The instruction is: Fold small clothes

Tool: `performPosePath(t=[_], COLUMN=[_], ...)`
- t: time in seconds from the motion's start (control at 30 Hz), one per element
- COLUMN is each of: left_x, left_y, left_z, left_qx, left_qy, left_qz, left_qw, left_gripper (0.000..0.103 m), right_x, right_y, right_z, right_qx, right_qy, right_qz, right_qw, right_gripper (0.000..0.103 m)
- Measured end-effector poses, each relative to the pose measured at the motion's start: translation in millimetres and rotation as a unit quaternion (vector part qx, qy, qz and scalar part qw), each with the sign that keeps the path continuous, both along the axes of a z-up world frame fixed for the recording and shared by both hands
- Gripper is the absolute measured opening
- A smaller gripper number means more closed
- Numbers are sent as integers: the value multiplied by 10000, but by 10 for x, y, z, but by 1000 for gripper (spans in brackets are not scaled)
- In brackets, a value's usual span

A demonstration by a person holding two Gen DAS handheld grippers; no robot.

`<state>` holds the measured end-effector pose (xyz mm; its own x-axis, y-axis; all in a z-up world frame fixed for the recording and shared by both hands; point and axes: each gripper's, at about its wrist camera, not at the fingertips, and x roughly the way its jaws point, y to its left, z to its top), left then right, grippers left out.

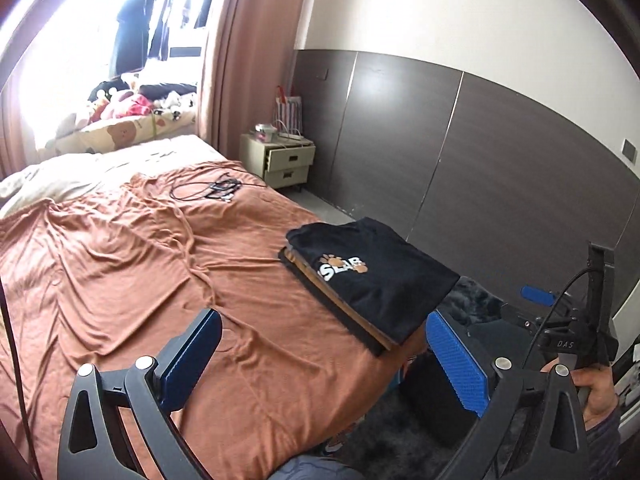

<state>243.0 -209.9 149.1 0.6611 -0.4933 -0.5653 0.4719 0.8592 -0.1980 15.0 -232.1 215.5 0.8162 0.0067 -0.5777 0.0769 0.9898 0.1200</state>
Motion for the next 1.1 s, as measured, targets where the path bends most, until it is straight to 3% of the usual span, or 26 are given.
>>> performPosePath(t=[0.4, 0.8, 1.1], left_x=[-420, -974, -1366], left_y=[726, 1400, 1763], left_z=[92, -39, -241], left_qx=[-98, -78, 129], left_qy=[-91, -255, -337], left_qz=[225, 1114, 1625], left_qw=[9997, 9934, 9860], left_gripper=[103, 103, 103], right_x=[-343, -642, -794], right_y=[467, 879, 968], right_z=[46, 33, -168], right_qx=[-6, -54, 117], right_qy=[-299, -397, -563], right_qz=[63, 307, 491], right_qw=[9995, 9987, 9971], right_gripper=[103, 103, 103])
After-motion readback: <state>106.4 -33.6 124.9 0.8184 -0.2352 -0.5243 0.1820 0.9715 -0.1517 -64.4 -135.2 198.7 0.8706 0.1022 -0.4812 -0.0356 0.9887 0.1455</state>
